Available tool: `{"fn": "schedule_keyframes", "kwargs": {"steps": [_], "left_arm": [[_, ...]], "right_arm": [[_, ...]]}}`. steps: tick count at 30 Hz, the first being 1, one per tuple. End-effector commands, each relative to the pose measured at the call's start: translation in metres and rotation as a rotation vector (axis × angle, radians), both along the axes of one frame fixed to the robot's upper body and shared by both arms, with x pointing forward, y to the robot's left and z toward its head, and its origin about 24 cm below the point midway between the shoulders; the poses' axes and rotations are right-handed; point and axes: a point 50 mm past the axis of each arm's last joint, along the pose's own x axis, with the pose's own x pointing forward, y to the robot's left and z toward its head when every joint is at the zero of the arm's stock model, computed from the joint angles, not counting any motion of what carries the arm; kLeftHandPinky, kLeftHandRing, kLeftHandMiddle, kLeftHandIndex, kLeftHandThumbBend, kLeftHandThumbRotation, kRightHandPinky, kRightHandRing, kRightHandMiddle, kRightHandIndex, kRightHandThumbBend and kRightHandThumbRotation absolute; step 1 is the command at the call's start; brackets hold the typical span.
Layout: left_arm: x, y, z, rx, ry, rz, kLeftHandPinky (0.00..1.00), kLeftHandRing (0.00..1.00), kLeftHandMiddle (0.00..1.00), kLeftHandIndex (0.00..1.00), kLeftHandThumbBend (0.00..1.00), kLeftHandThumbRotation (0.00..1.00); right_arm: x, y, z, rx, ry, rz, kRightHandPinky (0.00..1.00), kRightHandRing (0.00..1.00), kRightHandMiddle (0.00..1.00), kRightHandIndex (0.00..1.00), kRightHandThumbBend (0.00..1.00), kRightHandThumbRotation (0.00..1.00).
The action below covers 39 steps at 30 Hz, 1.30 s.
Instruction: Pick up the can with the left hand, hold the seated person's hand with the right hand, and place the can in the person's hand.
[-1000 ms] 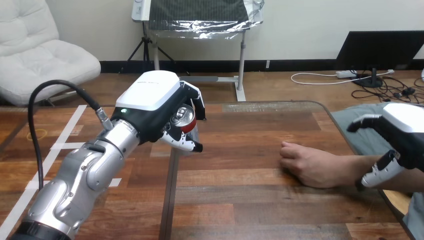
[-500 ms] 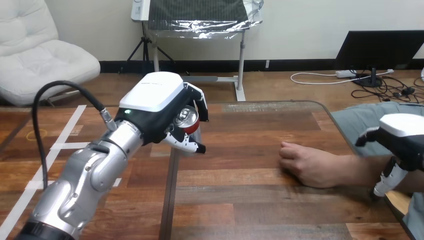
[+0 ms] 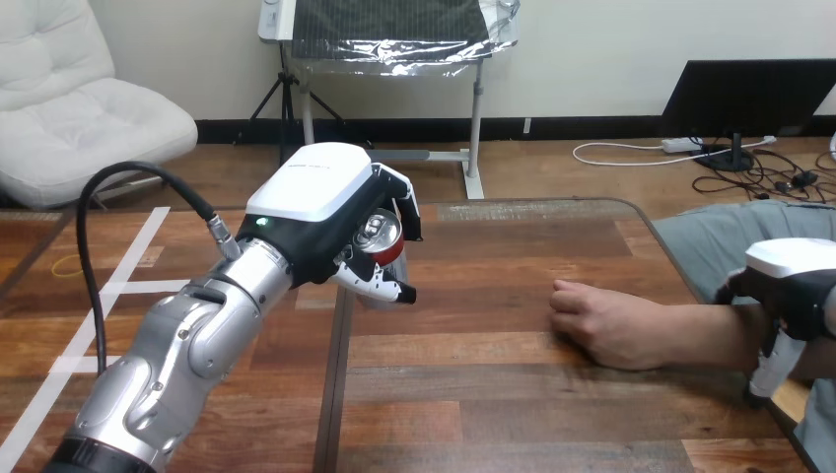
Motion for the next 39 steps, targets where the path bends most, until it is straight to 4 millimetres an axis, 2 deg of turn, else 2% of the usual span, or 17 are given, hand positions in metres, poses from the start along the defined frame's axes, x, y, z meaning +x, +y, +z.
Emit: {"fn": "schedule_keyframes", "kwargs": {"steps": [1, 30, 39], "left_arm": [[0.003, -0.011, 0.030, -0.031, -0.122, -0.046, 0.33, 0.39, 0.46, 0.48, 0.65, 0.00], [0.003, -0.014, 0.028, -0.024, -0.114, -0.069, 0.30, 0.36, 0.44, 0.48, 0.64, 0.00], [0.002, -0.013, 0.027, -0.015, -0.106, -0.062, 0.30, 0.36, 0.44, 0.47, 0.64, 0.00]], "right_arm": [[0.019, 0.004, 0.022, -0.044, -0.062, 0.003, 0.89, 0.92, 0.92, 0.86, 0.80, 0.04], [0.036, 0.001, -0.004, -0.146, 0.013, -0.019, 0.93, 0.94, 0.93, 0.89, 0.75, 0.10], [0.037, 0.004, -0.009, -0.130, -0.010, -0.006, 0.88, 0.89, 0.89, 0.85, 0.75, 0.09]]}}
